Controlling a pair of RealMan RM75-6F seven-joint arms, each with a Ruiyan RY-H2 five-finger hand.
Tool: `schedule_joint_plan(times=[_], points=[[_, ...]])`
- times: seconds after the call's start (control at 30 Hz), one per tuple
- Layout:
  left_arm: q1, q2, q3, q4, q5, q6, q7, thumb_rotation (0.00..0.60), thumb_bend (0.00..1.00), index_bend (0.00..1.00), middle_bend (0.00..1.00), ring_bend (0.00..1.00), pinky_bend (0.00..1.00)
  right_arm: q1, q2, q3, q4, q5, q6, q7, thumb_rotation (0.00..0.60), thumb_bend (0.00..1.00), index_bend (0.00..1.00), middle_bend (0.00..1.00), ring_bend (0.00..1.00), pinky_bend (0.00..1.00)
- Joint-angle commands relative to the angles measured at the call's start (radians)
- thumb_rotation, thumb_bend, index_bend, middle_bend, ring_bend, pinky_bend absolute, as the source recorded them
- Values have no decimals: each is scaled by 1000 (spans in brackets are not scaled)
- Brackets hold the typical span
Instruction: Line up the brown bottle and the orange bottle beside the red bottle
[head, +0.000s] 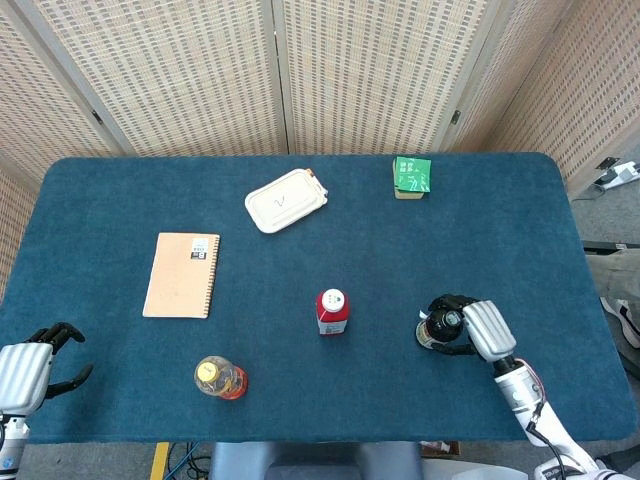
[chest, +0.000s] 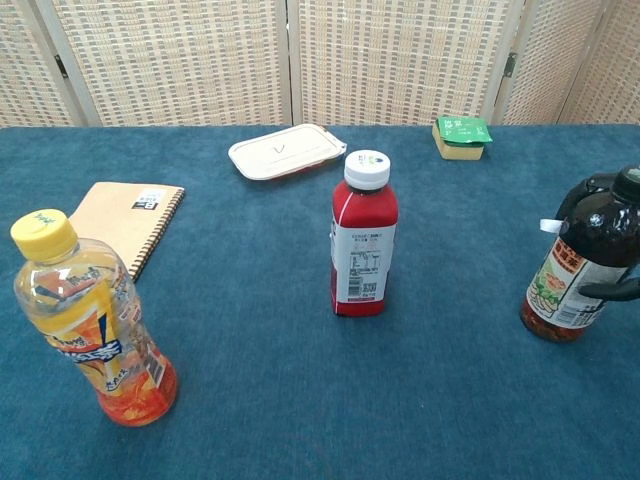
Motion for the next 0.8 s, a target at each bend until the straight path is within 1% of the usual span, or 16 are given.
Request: schedule_joint_plan(times=[0.03,0.13,0.33,0.5,0.63,0.8], points=[[0,0,0,0,-1,-1,1,600,181,447,381,419,668,8,-1,6,-5,2,3,17,600,90,469,531,494,603],[0,0,1,1,0,-2,5,600,181,446,381,419,668,23,8,13,-27,-2,0,17,600,92,473,534,498,607],[0,-1,0,1,-3,-2,12,600,181,446,380,419,668,66,43,37,-120,-6,-22,-26,600,93,473,534,498,607],[0,0,0,1,-4,-2,10,600,181,447,381,419,668,98,63,61,-186,17,-61,-85,600,92,473,534,498,607],[-1,0,0,2,-5,-5,12,600,181,446,380,419,668,118,60,77,-205,50,-98,-115,600,95,473,534,498,607],[-1,0,-1,2,-7,-5,13,600,181,446,380,419,668,141,42,91,-190,91,-140,-125,600,98,473,534,498,607]])
